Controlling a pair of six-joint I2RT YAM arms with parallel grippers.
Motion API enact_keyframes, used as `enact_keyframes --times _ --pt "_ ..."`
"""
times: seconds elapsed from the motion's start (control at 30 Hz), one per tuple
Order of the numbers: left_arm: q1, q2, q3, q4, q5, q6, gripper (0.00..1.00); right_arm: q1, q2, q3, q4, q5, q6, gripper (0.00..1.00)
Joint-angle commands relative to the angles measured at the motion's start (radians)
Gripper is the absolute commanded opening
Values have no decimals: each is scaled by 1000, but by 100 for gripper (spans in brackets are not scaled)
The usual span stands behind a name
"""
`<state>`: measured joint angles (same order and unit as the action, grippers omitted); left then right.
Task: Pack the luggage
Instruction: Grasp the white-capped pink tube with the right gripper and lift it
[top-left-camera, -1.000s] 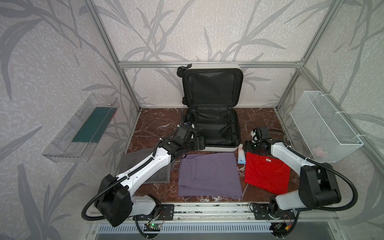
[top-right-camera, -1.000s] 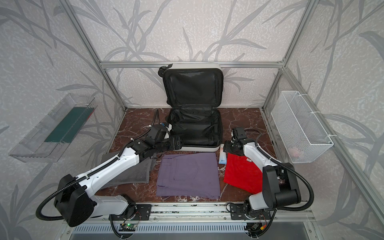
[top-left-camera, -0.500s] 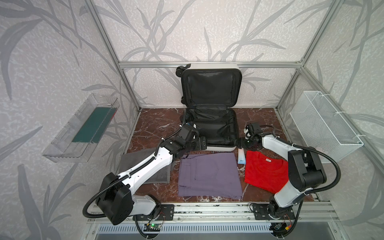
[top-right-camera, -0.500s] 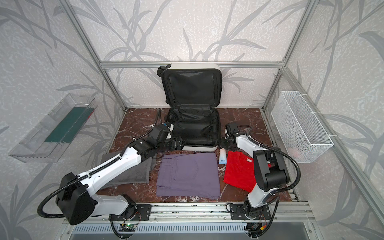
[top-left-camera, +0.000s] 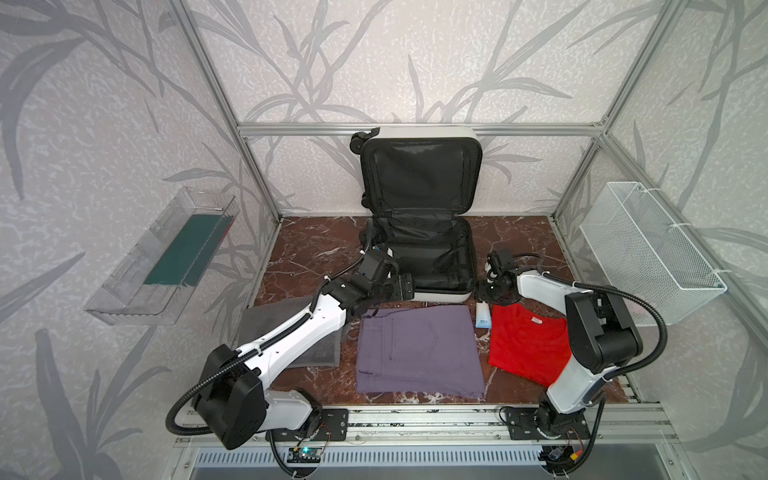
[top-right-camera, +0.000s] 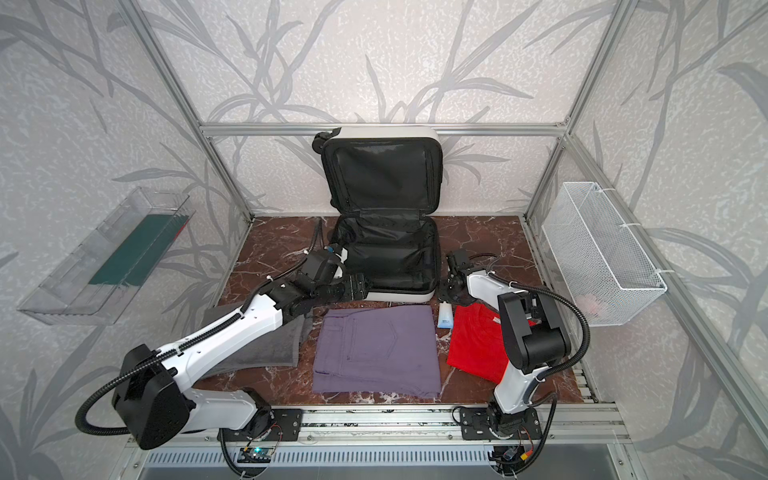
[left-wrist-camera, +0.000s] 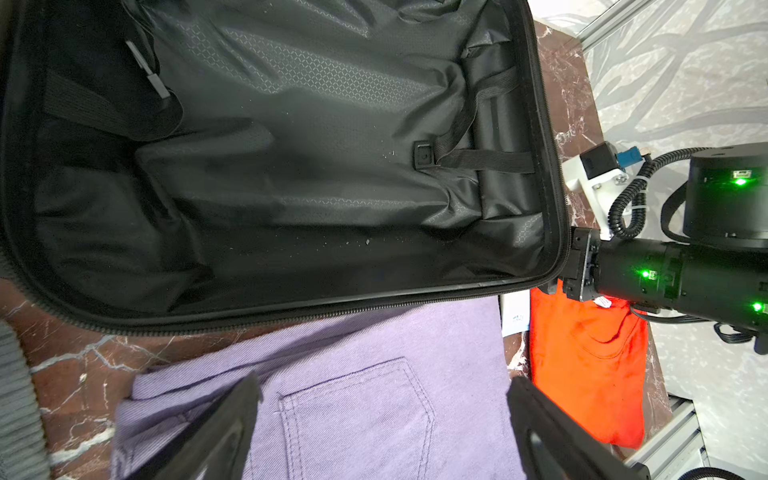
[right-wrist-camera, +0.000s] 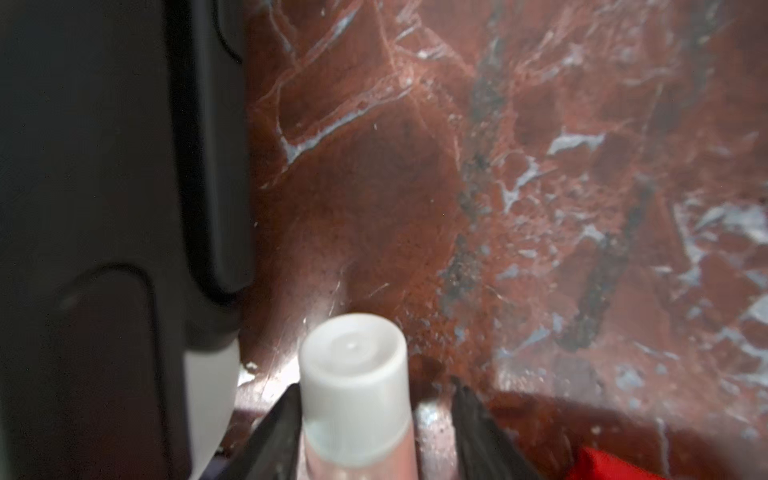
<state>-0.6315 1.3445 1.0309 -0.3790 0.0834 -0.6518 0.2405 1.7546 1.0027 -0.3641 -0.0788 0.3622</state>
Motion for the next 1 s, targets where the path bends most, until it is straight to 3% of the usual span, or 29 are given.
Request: enact_keyframes --times 0.0,0.17,0.43,0.8,0.97 --pt "-7 12 34 6 -9 -21 95 5 35 4 7 14 -15 54" --pt "-9 15 34 11 -9 -26 94 6 57 20 12 16 -10 52" --pt "-13 16 44 5 -3 -29 94 6 2 22 10 20 0 31" --pt "-26 5 49 51 46 39 92 -10 -280 35 -69 96 7 28" --pt "-51 10 41 137 108 106 92 -10 -391 42 -68 46 5 27"
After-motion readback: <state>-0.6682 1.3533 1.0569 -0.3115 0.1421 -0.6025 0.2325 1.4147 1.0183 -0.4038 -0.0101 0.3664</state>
